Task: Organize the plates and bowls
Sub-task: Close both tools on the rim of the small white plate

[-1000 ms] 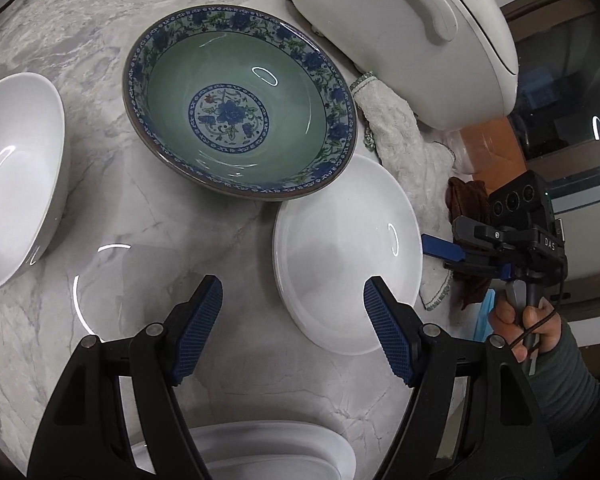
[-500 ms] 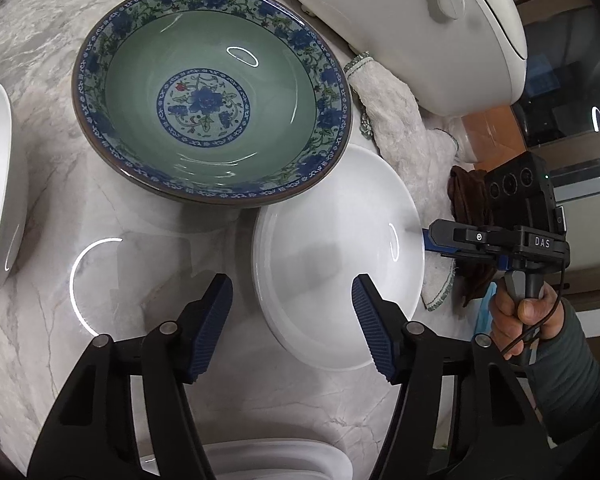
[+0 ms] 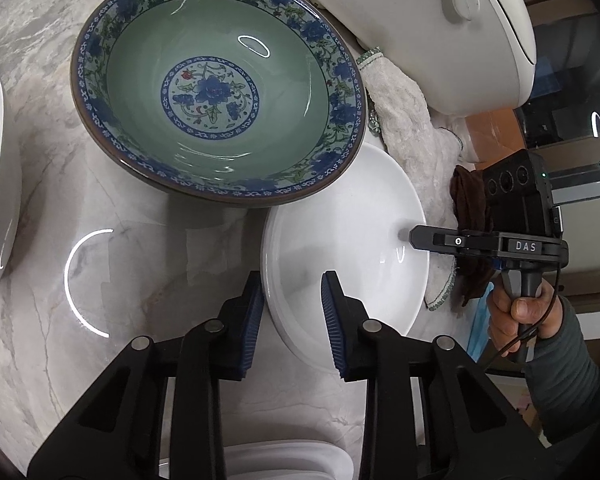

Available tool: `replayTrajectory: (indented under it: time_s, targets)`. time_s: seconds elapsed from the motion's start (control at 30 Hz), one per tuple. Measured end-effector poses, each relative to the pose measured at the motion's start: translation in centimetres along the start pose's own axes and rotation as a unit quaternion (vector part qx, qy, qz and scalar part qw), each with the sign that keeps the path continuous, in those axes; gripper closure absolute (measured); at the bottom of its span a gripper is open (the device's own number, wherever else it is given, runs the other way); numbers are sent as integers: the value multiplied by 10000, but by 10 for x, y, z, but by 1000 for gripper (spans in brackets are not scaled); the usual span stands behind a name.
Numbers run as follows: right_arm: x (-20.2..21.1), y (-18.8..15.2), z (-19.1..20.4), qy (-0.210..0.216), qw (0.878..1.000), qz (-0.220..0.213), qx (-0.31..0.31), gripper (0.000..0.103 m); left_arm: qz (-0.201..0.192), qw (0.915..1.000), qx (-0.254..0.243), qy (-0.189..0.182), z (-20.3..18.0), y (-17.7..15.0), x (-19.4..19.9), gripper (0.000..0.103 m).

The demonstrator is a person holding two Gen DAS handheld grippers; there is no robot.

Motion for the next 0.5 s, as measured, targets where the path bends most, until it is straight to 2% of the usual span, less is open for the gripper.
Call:
replayTrajectory:
  time_s: [0.03,0.23,0.5]
  targets:
    - [-2,0,1,-87,10000,-3,16,89,-2,10000,66,-20,2,-1,0,81]
    - [-2,-4,0,-246,9996,45,106,91,7,9996,275,-3,12,-4,0,95]
    - [-5,-6,2,-278,9996,23,92,92,-11,9993,311,204,15,1,7,98]
Point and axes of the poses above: each gripper's, at about its wrist camera, not at the fingertips, and x roughly against the way its jaws point, z to its left, y to its top, the point moved 6 cm from there along -x, roughly the way its jaws point, and after that the axes turned 9 degrees about -x, right-handed, at the moved point
